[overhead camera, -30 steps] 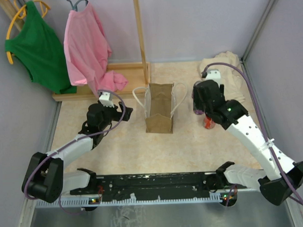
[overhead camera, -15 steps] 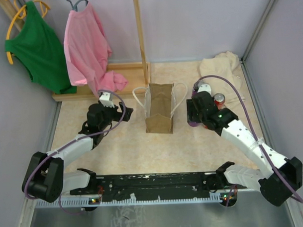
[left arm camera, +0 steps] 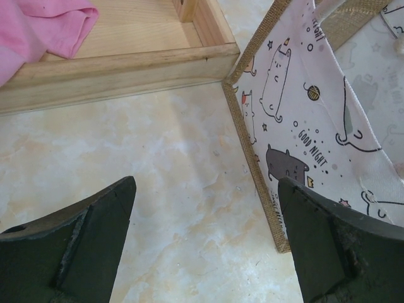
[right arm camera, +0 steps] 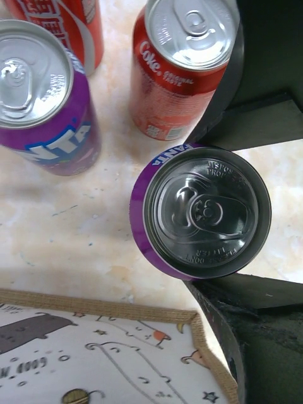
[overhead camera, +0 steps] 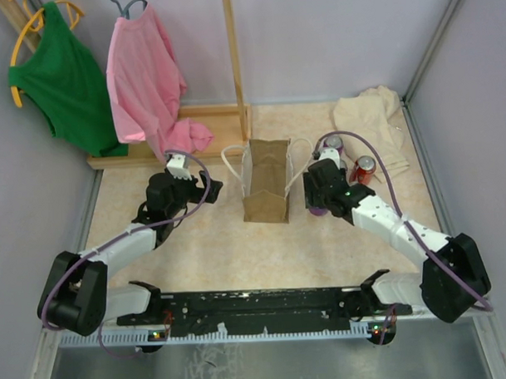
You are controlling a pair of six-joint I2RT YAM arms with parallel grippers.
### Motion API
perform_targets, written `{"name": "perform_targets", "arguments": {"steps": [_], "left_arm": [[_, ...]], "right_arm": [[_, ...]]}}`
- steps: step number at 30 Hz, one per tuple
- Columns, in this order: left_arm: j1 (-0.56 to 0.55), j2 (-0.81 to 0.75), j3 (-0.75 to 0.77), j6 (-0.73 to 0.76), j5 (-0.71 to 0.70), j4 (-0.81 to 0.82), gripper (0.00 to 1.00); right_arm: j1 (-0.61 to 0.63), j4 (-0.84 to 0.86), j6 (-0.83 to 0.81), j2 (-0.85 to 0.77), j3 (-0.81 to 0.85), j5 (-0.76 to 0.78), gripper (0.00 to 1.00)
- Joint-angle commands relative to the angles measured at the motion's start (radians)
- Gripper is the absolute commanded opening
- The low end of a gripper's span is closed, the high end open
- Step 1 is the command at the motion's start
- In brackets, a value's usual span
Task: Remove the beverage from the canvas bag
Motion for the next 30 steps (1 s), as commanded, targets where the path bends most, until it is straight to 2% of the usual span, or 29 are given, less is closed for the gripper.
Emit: {"name": "perform_targets", "arguments": {"steps": [1, 3, 13, 15, 17, 18, 21, 23, 30], "left_arm": [[-0.008, 0.003, 0.002, 0.008, -0.007, 0.014, 1.00], [-0.008, 0.002, 0.004, 0.011, -0.014, 0.012, 1.00], [-0.009, 0.004, 0.014, 0.022, -0.020, 0.000, 1.00], [-0.008, 0.008, 0.015, 0.022, -0.017, -0.001, 1.00], [-0.008, 0.010, 0.014, 0.020, -0.016, -0.002, 1.00], [-0.009, 0.010, 0.014, 0.019, -0.015, -0.003, 1.00], [-0.008, 0.006, 0.011, 0.021, -0.018, -0.001, 1.00], [-0.009, 0.004, 0.009, 0.022, -0.021, -0.001, 1.00], [-0.009, -0.003, 0.006, 0.019, -0.026, 0.003, 1.00]], "right_arm": [[0.004, 0.186, -0.015, 0.015, 0.013, 0.068, 0.02], [0.003, 0.204, -0.015, 0.039, 0.010, 0.079, 0.06], [-0.021, 0.239, 0.000, 0.112, -0.005, 0.096, 0.11], [-0.024, 0.236, 0.010, 0.119, -0.005, 0.093, 0.24], [-0.025, 0.232, 0.022, 0.122, -0.005, 0.097, 0.44], [-0.025, 0.228, 0.025, 0.121, -0.006, 0.099, 0.57], [-0.025, 0.217, 0.025, 0.108, -0.006, 0.102, 0.76], [-0.025, 0.213, 0.021, 0.095, -0.004, 0.105, 0.82], [-0.025, 0.178, 0.004, 0.051, 0.043, 0.101, 0.89]]}}
